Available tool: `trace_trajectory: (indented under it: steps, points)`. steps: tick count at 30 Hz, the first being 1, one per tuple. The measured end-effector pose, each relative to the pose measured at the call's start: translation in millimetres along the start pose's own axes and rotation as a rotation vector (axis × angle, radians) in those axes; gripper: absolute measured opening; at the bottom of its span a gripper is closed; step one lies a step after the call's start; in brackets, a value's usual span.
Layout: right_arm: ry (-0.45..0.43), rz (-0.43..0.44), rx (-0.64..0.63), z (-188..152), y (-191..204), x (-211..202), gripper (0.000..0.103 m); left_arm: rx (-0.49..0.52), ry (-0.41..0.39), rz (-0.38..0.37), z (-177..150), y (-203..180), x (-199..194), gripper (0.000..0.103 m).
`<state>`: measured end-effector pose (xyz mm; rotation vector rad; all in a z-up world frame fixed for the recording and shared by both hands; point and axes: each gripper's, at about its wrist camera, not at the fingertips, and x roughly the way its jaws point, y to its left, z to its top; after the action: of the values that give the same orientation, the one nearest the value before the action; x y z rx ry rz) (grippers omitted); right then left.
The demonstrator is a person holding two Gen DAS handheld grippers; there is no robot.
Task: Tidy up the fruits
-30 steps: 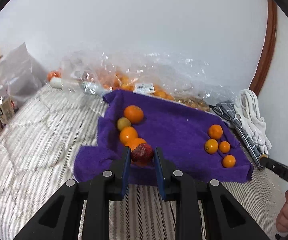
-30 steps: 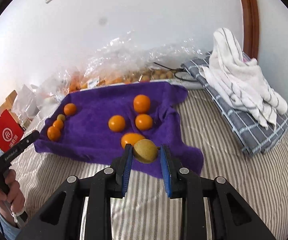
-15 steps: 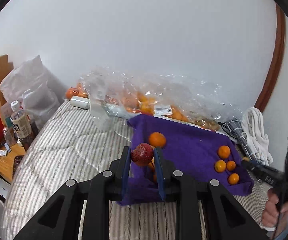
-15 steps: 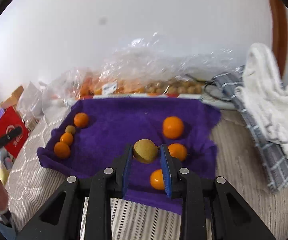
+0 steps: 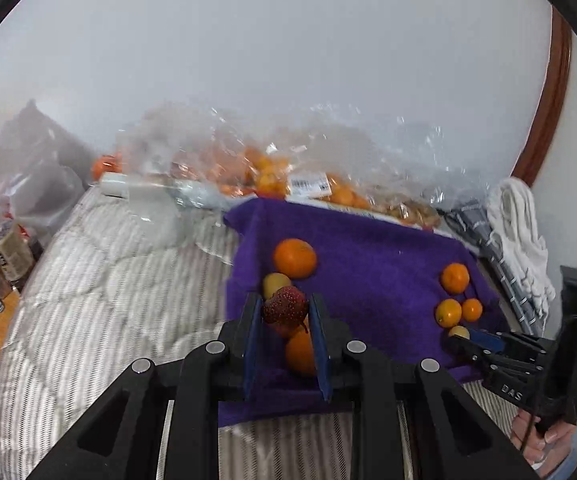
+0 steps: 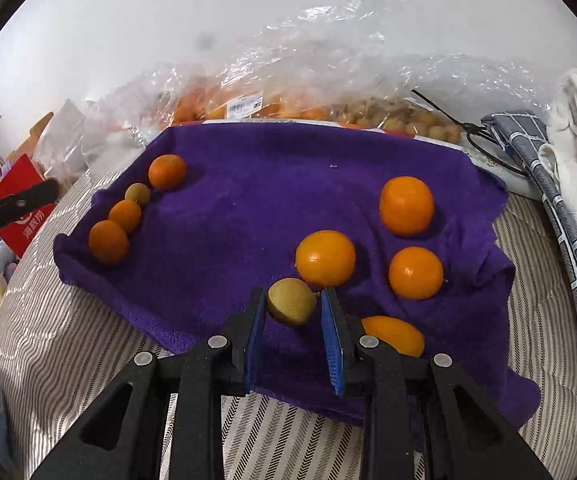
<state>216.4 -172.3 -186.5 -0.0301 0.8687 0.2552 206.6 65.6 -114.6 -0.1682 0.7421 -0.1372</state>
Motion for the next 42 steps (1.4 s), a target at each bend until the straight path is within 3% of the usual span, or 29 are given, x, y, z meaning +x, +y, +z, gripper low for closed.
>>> trace_trajectory:
  steps: [7, 11, 17, 26, 34, 36, 38, 42]
  points:
    - [0.001, -0.007, -0.012, 0.2, 2.2, -0.7, 0.028, 0.057, 0.076, 0.030, 10.6, -35.8, 47.2, 0.023]
    - [-0.026, -0.024, -0.005, 0.2, -3.3, -9.5, 0.036, 0.071, 0.110, 0.071, 16.4, -46.6, 70.6, 0.023]
    - [-0.077, -0.076, 0.037, 3.6, -16.8, -22.7, 0.039, 0.108, 0.147, 0.120, 17.9, -58.0, 94.9, 0.023]
    - [-0.081, -0.129, 0.094, 3.8, -33.1, -20.8, 0.039, 0.184, 0.172, 0.161, 7.9, -68.3, 107.3, 0.023]
    - [-0.070, -0.155, 0.124, 3.3, -40.2, -17.0, 0.039, 0.160, 0.187, 0.143, 7.6, -63.6, 109.4, 0.023]
    - [-0.073, -0.167, 0.123, 3.3, -40.4, -17.4, 0.041, 0.152, 0.187, 0.137, 8.3, -63.6, 110.1, 0.026]
    - [-0.082, -0.173, 0.128, 3.3, -41.2, -18.2, 0.046, 0.146, 0.174, 0.124, 8.3, -63.6, 107.2, 0.036]
    - [-0.083, -0.183, 0.126, 3.9, -41.4, -18.7, 0.048, 0.146, 0.144, 0.129, 10.9, -66.2, 99.4, 0.040]
